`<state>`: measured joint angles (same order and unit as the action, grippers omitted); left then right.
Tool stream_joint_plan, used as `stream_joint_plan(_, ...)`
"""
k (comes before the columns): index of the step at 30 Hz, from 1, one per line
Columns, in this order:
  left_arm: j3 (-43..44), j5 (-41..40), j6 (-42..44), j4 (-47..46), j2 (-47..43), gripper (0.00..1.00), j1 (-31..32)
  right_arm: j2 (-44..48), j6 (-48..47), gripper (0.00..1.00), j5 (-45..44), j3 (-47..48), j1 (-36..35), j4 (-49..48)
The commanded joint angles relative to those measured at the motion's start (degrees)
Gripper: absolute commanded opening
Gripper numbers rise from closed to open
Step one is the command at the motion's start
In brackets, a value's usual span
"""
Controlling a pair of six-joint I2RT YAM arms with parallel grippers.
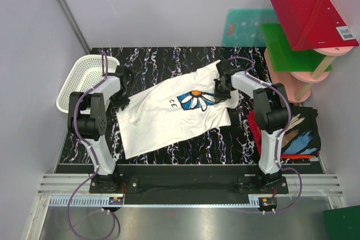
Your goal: Fold and stack the t-shirts
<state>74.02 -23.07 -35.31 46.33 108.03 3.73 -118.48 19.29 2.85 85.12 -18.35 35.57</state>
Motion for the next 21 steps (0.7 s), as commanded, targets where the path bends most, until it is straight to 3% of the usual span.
stream_joint_plan(1, 1.5, 1.3, 0.3, -1.5, -2.3, 0.44, -0.2, -2.0, -1.1, 0.00, -1.3, -2.2, 0.3, 1.3)
stream_joint_plan(4, 1.0, 2.5, 0.2, -1.9, -1.5, 0.61, -0.2, -2.1, -1.2, 0.00, -1.3, -2.3, 0.2, 1.3)
stream_joint_plan(8, 0.6, 3.2, -0.2, -3.1, 0.4, 0.59, -0.2, -2.0, -1.3, 0.00, -1.1, -2.4, 0.3, 1.3)
stream_joint_plan(10, 0.8, 3.6, -0.4, -3.8, 1.4, 0.54, -0.2, -1.9, -1.2, 0.00, -0.9, -2.4, 0.2, 1.3)
stream_joint_plan(13, 0.8, 4.3, -0.5, -4.6, 3.1, 0.32, -0.2, -1.8, -1.3, 0.00, -0.8, -2.5, 0.3, 1.3)
stream_joint_plan(14, 0.7, 4.3, -0.7, -4.7, 3.4, 0.14, -0.2, -1.8, -1.4, 0.00, -0.8, -2.6, 0.3, 1.3)
stream_joint_plan(16, 0.5, 4.3, -0.6, -5.0, 3.6, 0.00, -0.2, -1.9, -1.4, 0.00, -0.9, -2.6, 0.2, 1.3)
stream_joint_plan(21, -0.5, 2.8, -0.4, -4.9, 2.6, 0.00, -0.2, -2.0, -1.4, 0.00, -0.5, -2.6, 0.3, 1.3)
